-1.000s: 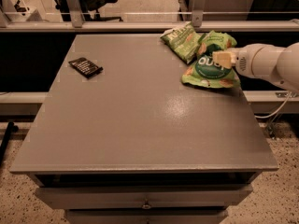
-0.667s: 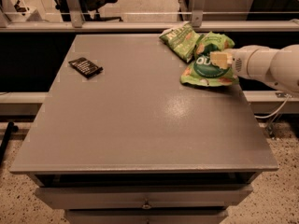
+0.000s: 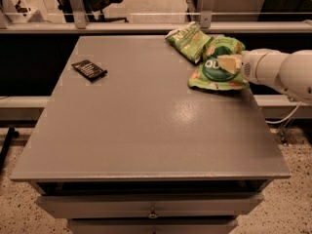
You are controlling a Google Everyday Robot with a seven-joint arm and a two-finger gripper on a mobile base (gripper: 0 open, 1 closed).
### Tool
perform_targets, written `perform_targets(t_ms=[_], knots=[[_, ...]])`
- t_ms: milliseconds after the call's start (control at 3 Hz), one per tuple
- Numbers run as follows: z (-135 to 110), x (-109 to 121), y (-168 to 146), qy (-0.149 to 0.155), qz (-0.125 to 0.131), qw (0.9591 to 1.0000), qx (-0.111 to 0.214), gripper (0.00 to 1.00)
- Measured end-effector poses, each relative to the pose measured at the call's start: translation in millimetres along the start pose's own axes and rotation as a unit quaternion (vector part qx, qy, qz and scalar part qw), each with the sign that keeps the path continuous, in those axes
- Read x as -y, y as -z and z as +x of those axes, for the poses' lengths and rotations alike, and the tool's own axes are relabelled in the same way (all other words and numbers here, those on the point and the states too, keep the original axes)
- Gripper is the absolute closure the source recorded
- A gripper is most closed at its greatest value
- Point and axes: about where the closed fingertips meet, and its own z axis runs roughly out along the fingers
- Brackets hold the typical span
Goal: Move green rice chip bag near green jalapeno chip bag
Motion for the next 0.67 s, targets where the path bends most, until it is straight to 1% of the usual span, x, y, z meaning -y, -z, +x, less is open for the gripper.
perform_targets(t_ms=[333, 667], knots=[[-12, -6, 8, 0.017, -0.011, 0.9997, 0.01, 0.0], [-29, -9, 31, 0.047, -0.034, 0.9979, 0.027, 0.0]])
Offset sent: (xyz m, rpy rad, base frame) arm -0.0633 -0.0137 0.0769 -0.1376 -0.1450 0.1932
